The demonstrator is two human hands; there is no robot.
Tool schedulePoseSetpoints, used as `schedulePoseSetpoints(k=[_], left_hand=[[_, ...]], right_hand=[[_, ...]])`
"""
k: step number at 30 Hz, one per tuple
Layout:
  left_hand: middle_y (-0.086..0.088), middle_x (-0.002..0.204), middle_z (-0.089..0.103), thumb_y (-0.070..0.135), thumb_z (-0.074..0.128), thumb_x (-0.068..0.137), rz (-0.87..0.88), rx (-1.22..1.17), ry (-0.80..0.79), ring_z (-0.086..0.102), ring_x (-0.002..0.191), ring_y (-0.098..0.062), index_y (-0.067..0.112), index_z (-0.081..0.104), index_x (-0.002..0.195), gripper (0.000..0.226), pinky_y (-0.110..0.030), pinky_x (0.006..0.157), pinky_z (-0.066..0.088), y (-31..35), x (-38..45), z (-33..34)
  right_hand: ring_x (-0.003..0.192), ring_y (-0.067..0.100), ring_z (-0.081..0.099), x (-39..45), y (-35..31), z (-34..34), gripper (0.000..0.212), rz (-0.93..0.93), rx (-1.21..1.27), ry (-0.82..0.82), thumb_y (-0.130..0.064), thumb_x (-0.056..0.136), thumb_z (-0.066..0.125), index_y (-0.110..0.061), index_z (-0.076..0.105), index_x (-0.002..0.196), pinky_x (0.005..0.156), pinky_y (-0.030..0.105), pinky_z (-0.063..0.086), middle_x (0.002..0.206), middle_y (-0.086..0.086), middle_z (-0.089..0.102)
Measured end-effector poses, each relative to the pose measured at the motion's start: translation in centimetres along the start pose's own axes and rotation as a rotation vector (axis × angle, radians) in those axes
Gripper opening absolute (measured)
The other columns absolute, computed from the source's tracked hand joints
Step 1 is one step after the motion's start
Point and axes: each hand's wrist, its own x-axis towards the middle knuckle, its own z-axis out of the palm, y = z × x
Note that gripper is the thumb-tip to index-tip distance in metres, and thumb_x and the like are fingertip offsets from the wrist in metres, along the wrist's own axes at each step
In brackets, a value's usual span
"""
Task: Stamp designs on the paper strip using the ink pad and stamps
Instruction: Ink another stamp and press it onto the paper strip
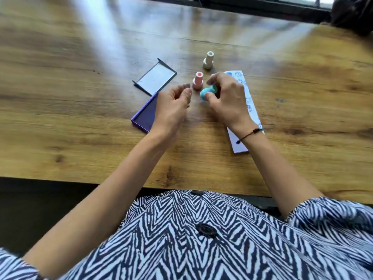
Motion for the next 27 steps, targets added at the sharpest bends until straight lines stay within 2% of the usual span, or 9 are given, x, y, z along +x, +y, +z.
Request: schedulePoseSetpoints(k=[3,7,11,14,17,20,22,25,27], left_hand=[[0.003,0.073,0.058,0.007,0.049,0.09,0.002,-0.02,0.008,0.05,0.064,-0.004,0.014,0.06,0.094,0.013,-0.008,0.056,0.043,0.5,0.6,-0.2],[0.002,0.07,0.057,0.003,0.047,0.091,-0.006,-0.056,-0.017,0.049,0.059,-0.003,0.013,0.061,0.087,0.018,-0.009,0.056,0.043,0.3,0.8,-0.2],[0.002,0.07,0.059,0.003,0.047,0.09,-0.003,-0.051,-0.034,0.051,0.063,-0.007,0.012,0.062,0.088,0.018,-0.012,0.059,0.043,0.4,1.7,0.0],[0.001,0.069,0.059,0.002,0.047,0.09,0.002,-0.041,-0.036,0.053,0.061,-0.005,0.009,0.062,0.089,0.017,-0.014,0.06,0.044,0.8,2.9,0.4],[-0.001,0.069,0.058,0.001,0.046,0.09,-0.006,-0.03,-0.033,0.054,0.054,0.0,0.003,0.062,0.095,0.016,-0.013,0.058,0.044,1.2,3.9,0.8],[-0.003,0.069,0.056,-0.001,0.046,0.089,-0.014,-0.028,-0.012,0.051,0.058,-0.007,-0.004,0.06,0.101,0.019,-0.012,0.056,0.044,1.4,4.6,0.5],[-0.003,0.07,0.056,-0.002,0.047,0.088,-0.01,-0.024,0.0,0.05,0.061,-0.01,-0.005,0.06,0.103,0.02,-0.011,0.056,0.044,1.5,4.8,0.1],[-0.003,0.074,0.057,0.0,0.053,0.086,0.011,-0.046,0.025,0.051,0.064,-0.011,-0.002,0.058,0.108,0.022,-0.012,0.059,0.046,1.5,5.2,-0.5],[-0.005,0.077,0.058,0.004,0.055,0.087,0.031,-0.067,0.018,0.054,0.066,-0.013,0.003,0.058,0.108,0.022,-0.015,0.062,0.048,1.7,5.1,-0.7]], right_hand=[[0.091,0.035,0.058,1.2,0.2,1.0,0.032,-0.076,-0.163,-0.022,-0.005,0.078,0.057,-0.004,0.049,0.109,0.075,0.039,0.042,0.1,0.019,0.062],[0.09,0.036,0.059,1.5,0.2,1.0,0.039,-0.113,-0.168,-0.08,-0.012,0.08,0.062,-0.002,0.044,0.112,0.074,0.039,0.044,0.101,0.018,0.062],[0.083,0.031,0.061,3.8,-0.2,-0.9,0.038,-0.078,-0.115,0.035,-0.031,0.08,0.065,-0.004,0.053,0.103,0.072,0.035,0.041,0.092,0.016,0.067],[0.091,0.035,0.062,8.3,-0.2,-1.7,0.032,-0.035,-0.22,0.085,-0.033,0.083,0.059,-0.006,0.057,0.101,0.075,0.037,0.045,0.097,0.02,0.068],[0.107,0.036,0.056,11.8,0.1,-1.0,0.037,-0.017,-0.433,-0.154,-0.031,0.085,0.059,-0.006,0.054,0.112,0.087,0.04,0.045,0.113,0.024,0.062],[0.11,0.034,0.056,12.8,0.2,0.2,0.033,-0.029,-0.541,-0.349,-0.023,0.083,0.064,-0.007,0.059,0.111,0.09,0.039,0.046,0.117,0.02,0.062],[0.095,0.031,0.061,12.8,0.2,0.1,0.022,-0.024,-0.441,-0.304,-0.012,0.078,0.065,-0.004,0.067,0.098,0.082,0.037,0.05,0.107,0.019,0.068],[0.053,0.01,0.056,11.6,-1.0,-0.7,0.011,0.067,0.063,-0.249,-0.006,0.075,0.066,-0.004,0.069,0.085,0.059,0.032,0.053,0.077,0.015,0.071],[0.046,0.003,0.053,10.2,-2.3,-1.3,0.01,0.048,0.363,-0.307,-0.003,0.078,0.064,-0.001,0.068,0.087,0.048,0.021,0.051,0.064,0.007,0.065]])
